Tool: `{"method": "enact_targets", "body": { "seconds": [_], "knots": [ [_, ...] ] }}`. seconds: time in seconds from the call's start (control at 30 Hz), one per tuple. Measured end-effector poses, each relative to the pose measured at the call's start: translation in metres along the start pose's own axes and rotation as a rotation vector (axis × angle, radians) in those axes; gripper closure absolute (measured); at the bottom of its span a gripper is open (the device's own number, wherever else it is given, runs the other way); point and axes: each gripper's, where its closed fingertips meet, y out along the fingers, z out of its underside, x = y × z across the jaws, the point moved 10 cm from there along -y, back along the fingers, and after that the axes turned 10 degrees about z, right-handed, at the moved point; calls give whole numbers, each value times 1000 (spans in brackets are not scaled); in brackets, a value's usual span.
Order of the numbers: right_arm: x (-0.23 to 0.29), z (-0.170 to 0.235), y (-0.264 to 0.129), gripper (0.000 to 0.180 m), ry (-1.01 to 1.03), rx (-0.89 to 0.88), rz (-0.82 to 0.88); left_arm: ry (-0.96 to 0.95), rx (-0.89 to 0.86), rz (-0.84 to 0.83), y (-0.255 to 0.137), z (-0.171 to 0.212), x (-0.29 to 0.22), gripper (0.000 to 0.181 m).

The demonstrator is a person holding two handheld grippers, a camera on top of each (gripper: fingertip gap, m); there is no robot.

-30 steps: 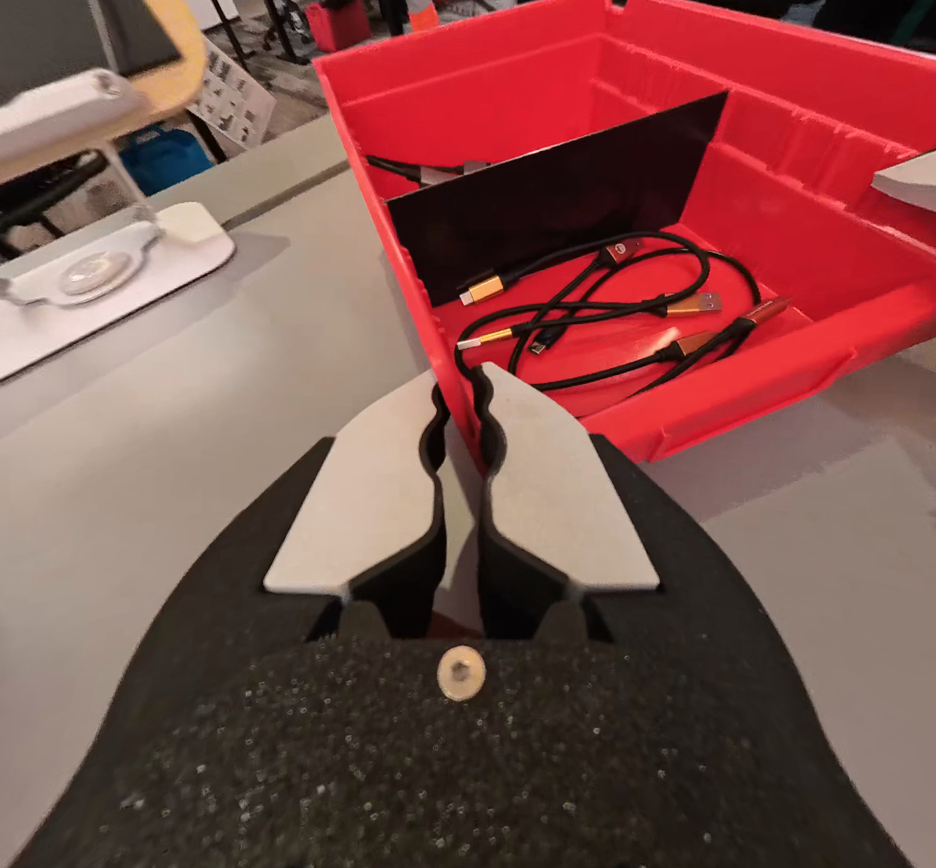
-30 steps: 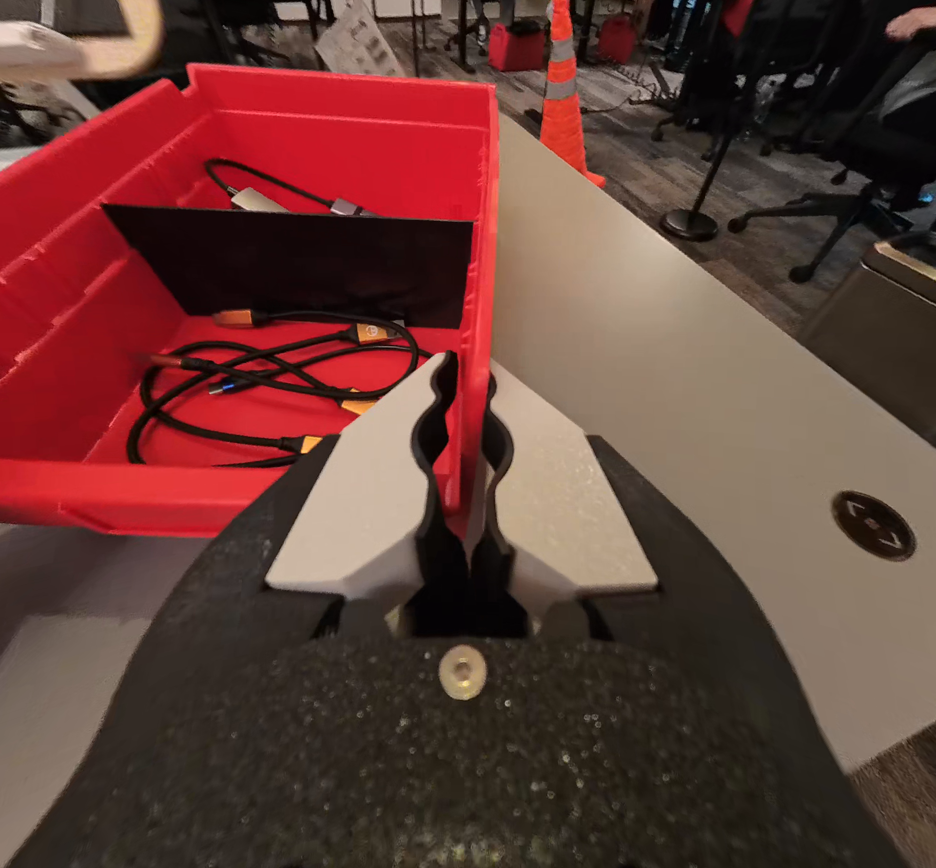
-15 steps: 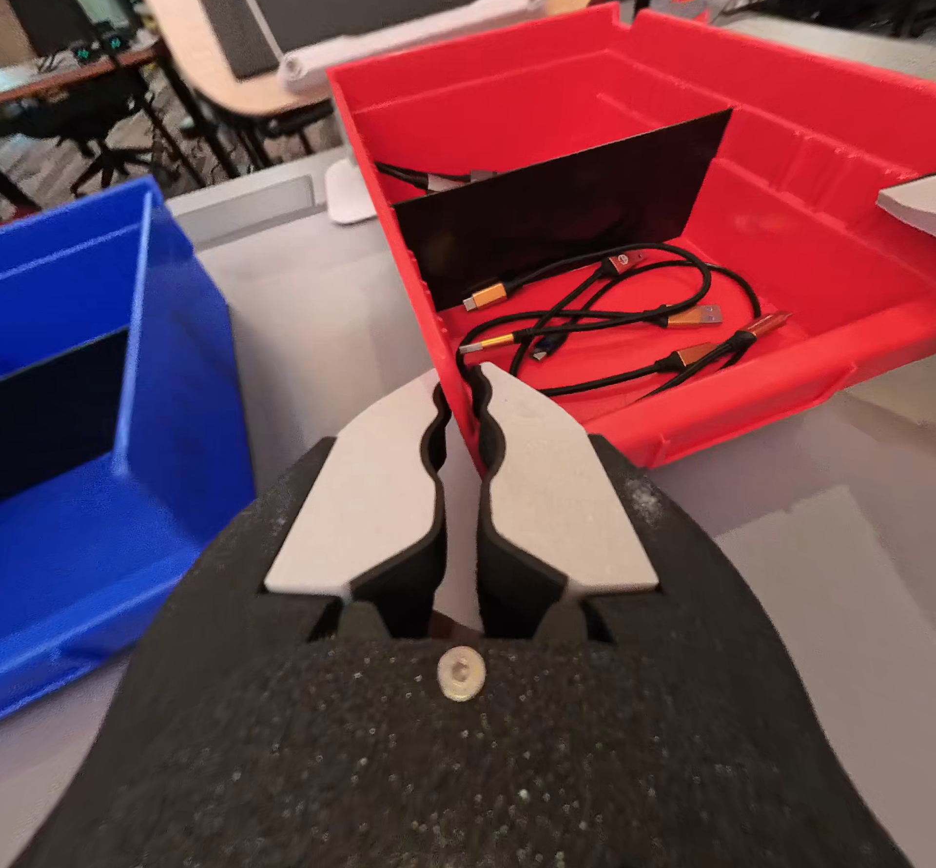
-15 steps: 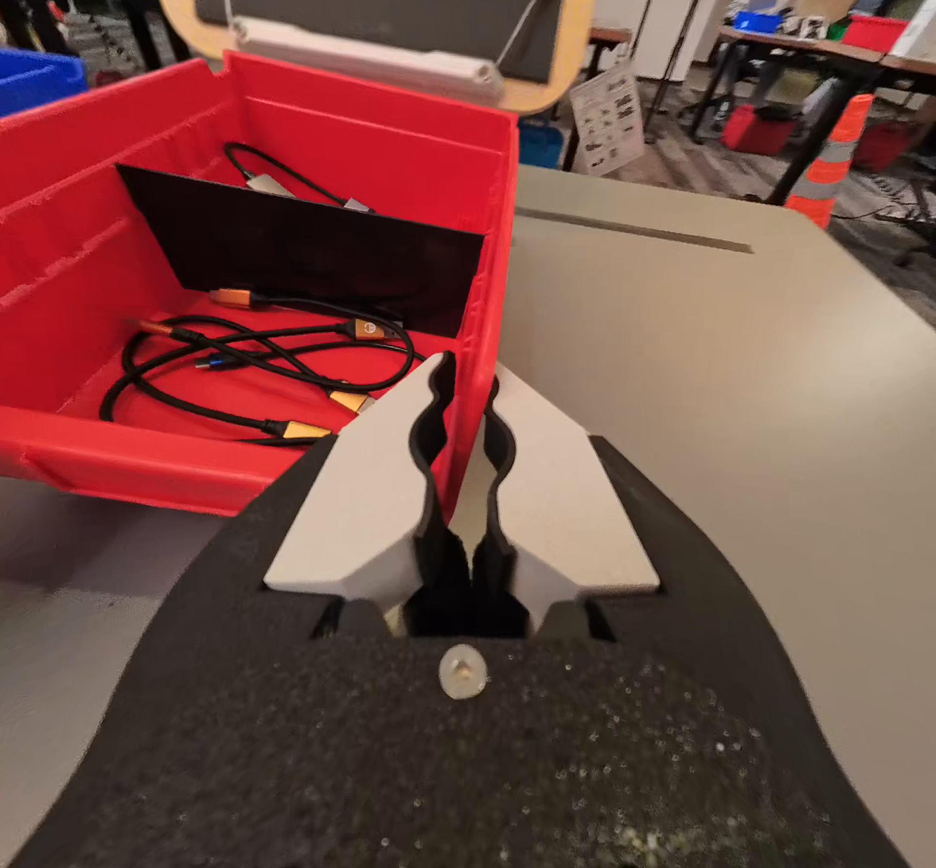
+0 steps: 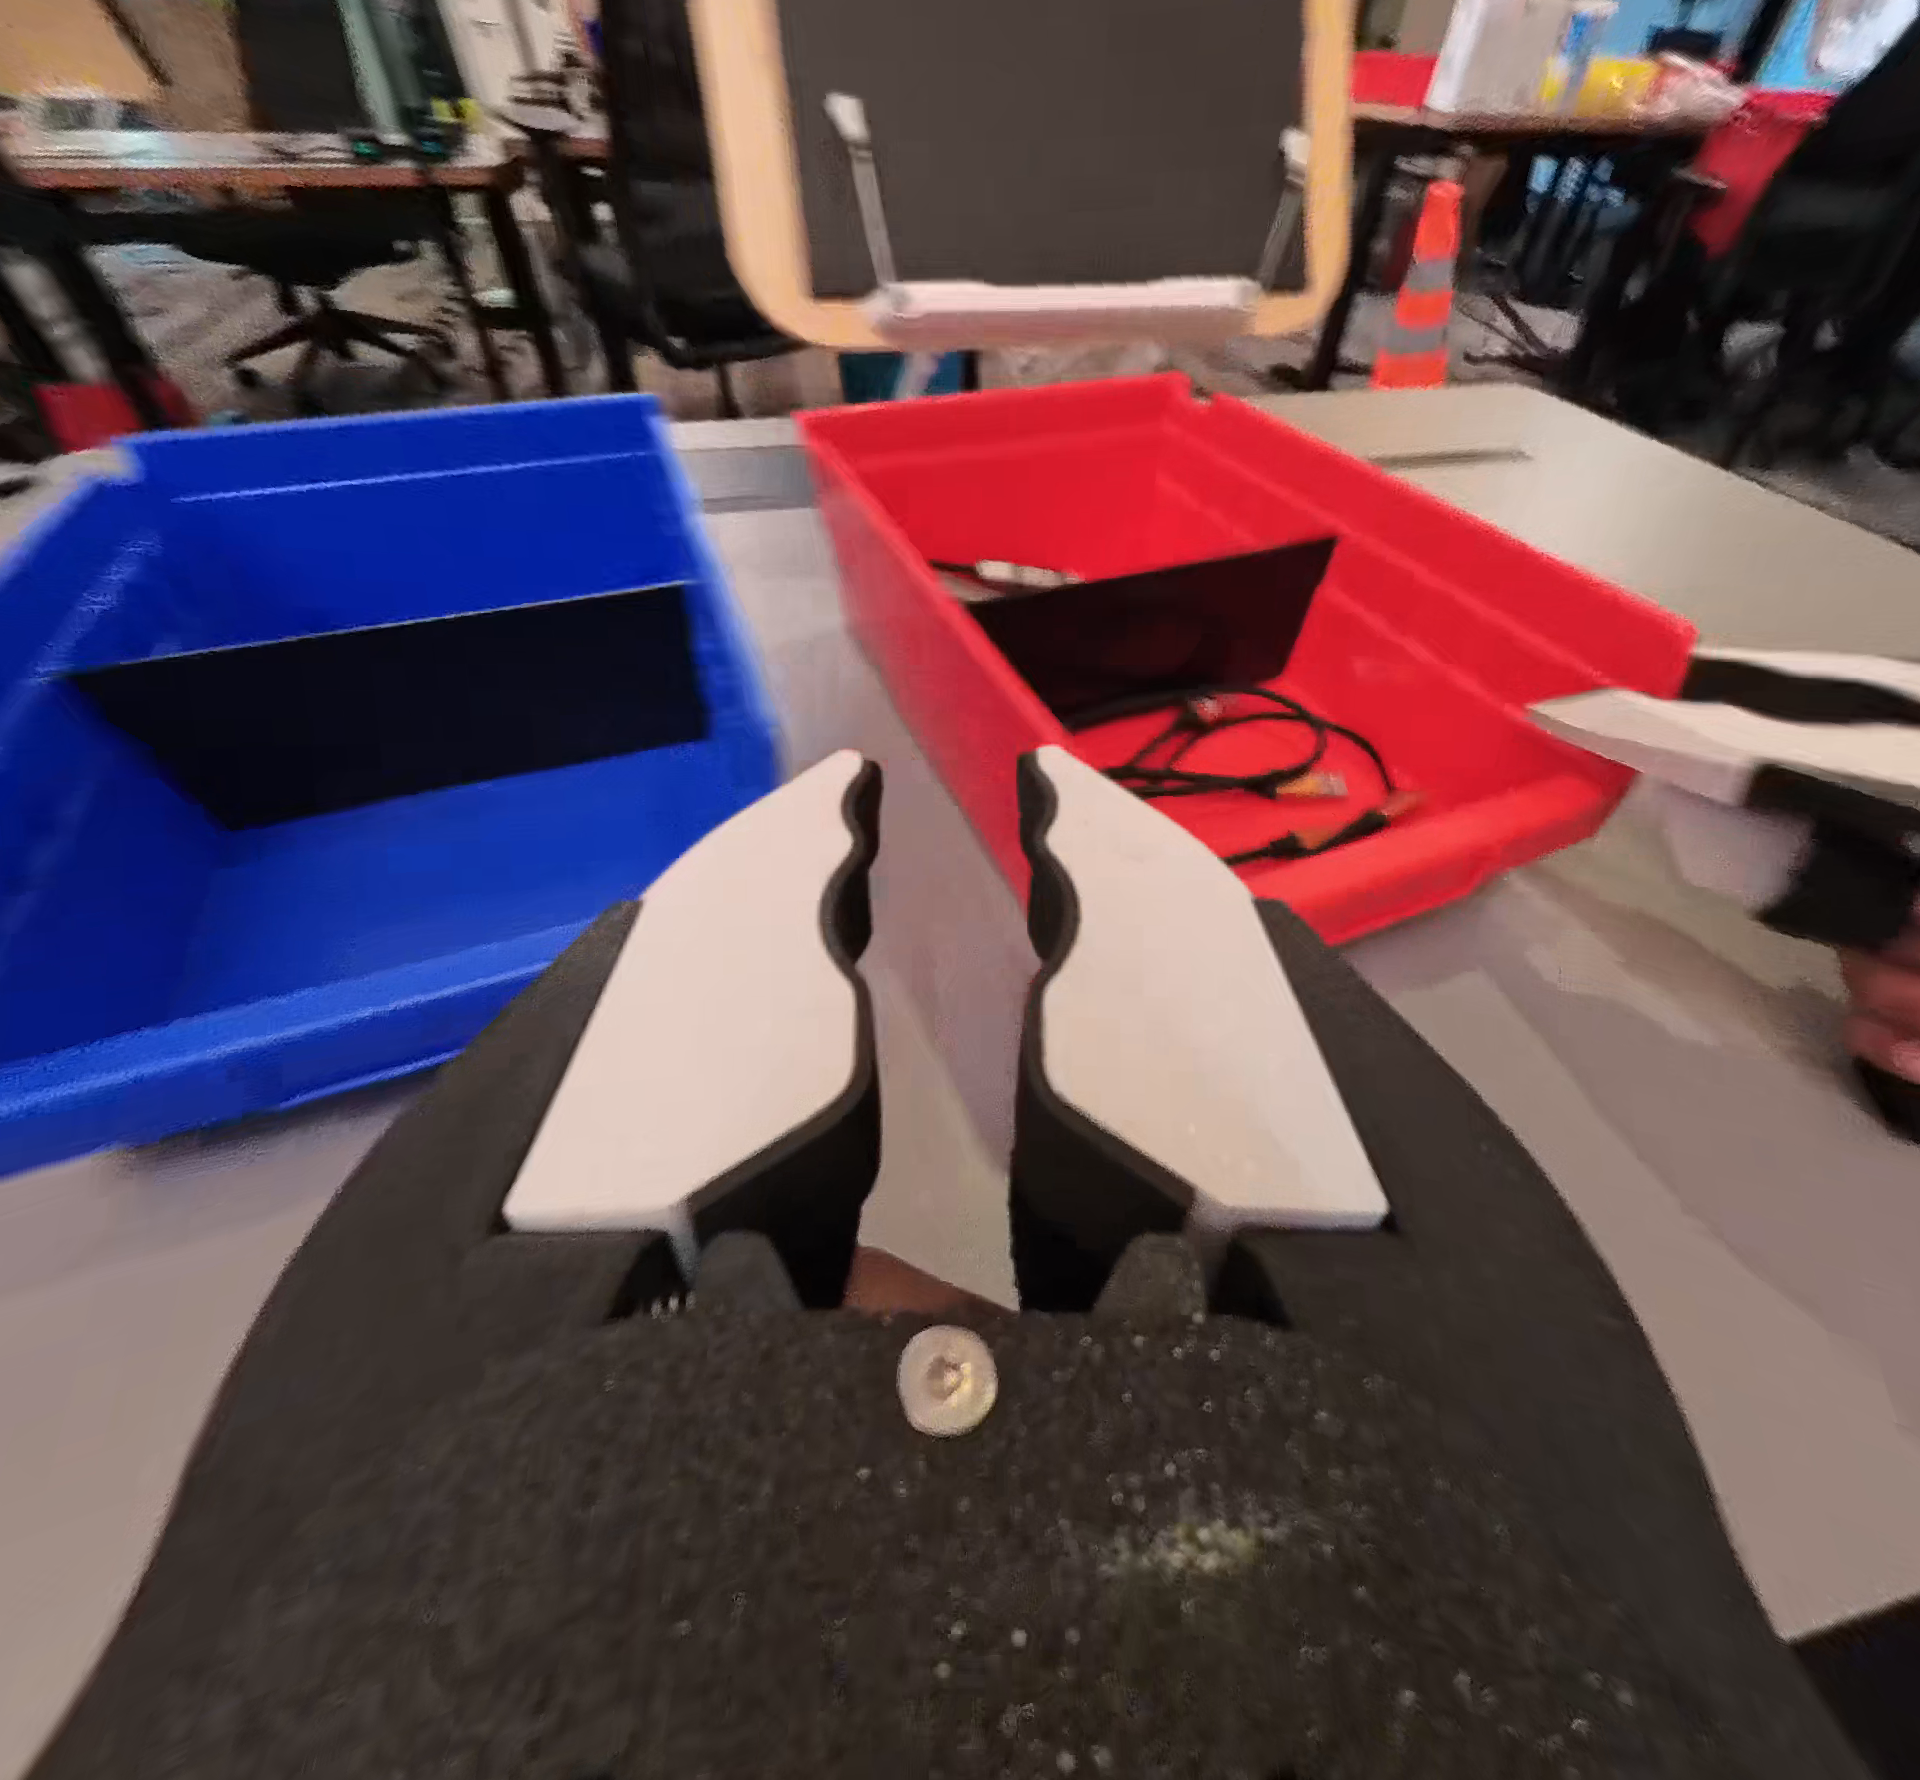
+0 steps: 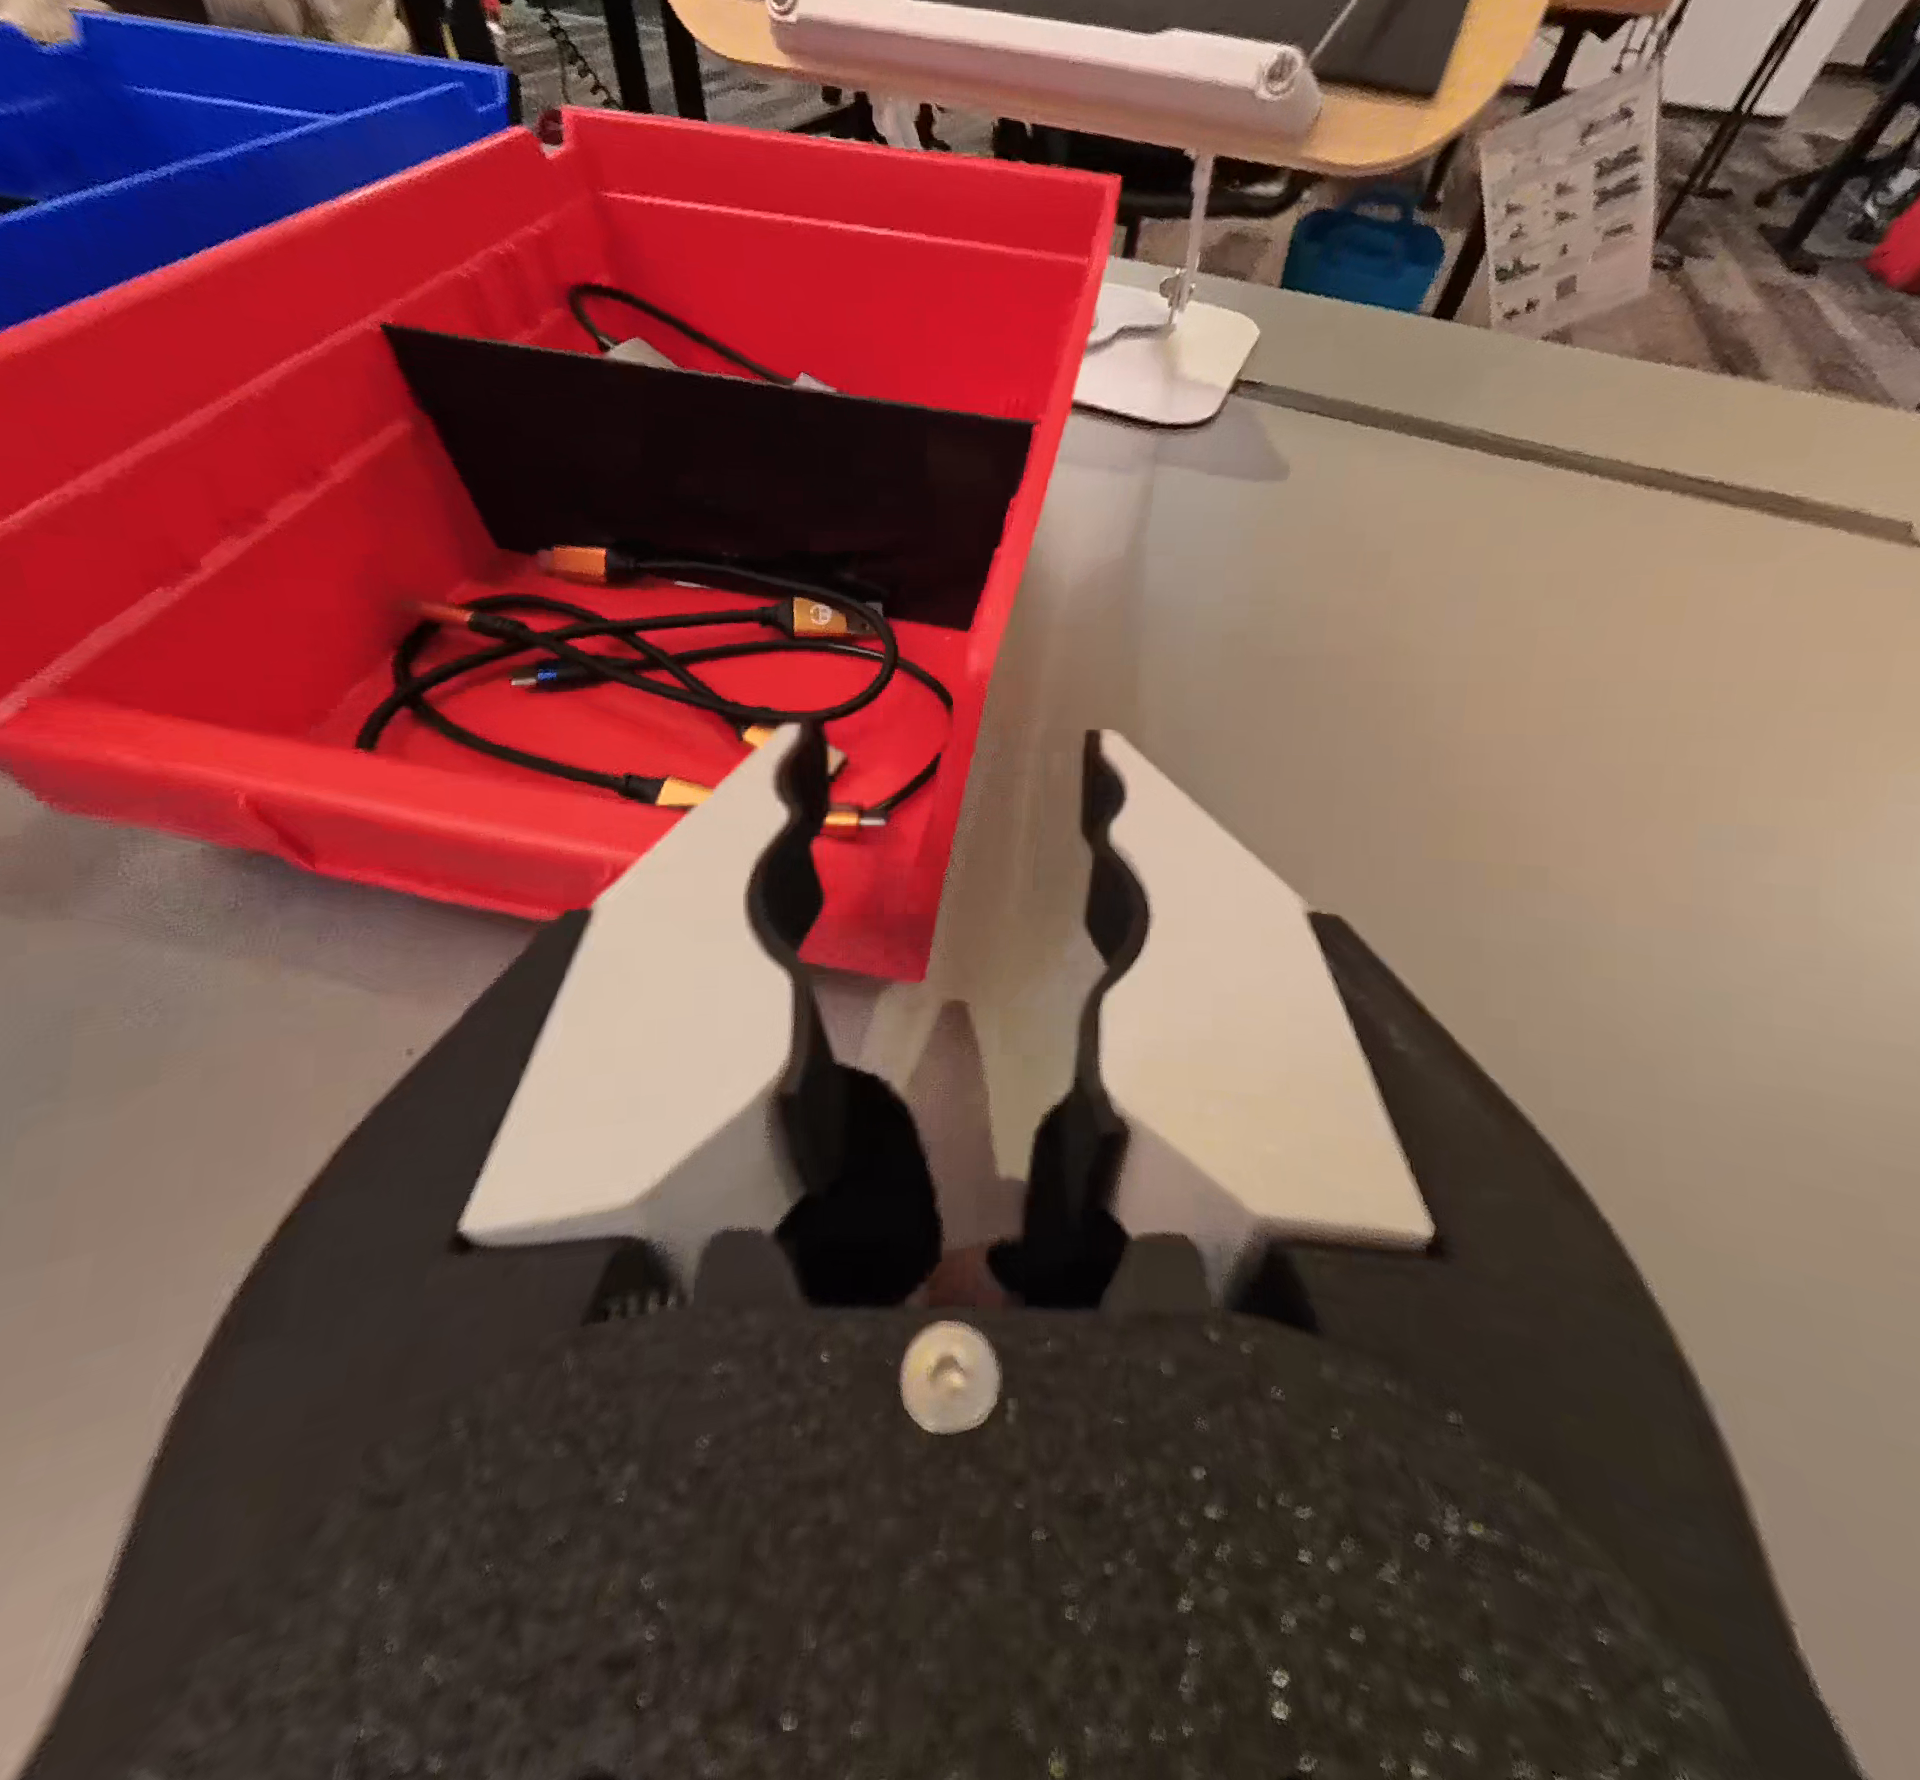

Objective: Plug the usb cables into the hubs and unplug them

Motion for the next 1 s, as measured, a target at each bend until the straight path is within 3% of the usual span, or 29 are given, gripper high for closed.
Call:
{"method": "enact_targets", "body": {
  "seconds": [0.17, 0.27, 0.33, 0.5, 0.63, 0.73, 1.0],
  "knots": [
    [-15, 4, -15, 133, -58, -46, 22, -104, 55, -302, -57, 23, 115, 156],
    [-22, 7, -21, 132, -37, -36, 32, -178, 211, -262, -58, 38, 174, 148],
    [-27, 10, -28, 133, -37, -36, 55, -226, 221, -204, -49, 42, 194, 138],
    [-46, 19, -50, 135, -15, -27, 116, -163, 194, -174, -13, 33, 212, 139],
    [-65, 27, -67, 137, 37, -7, 161, -140, 203, -263, 7, 31, 223, 178],
    [-76, 31, -78, 137, 71, -3, 181, -221, 159, -253, 16, 31, 225, 178],
    [-67, 30, -77, 137, -12, -5, 182, -217, 158, -251, 18, 31, 222, 177]
  ]
}}
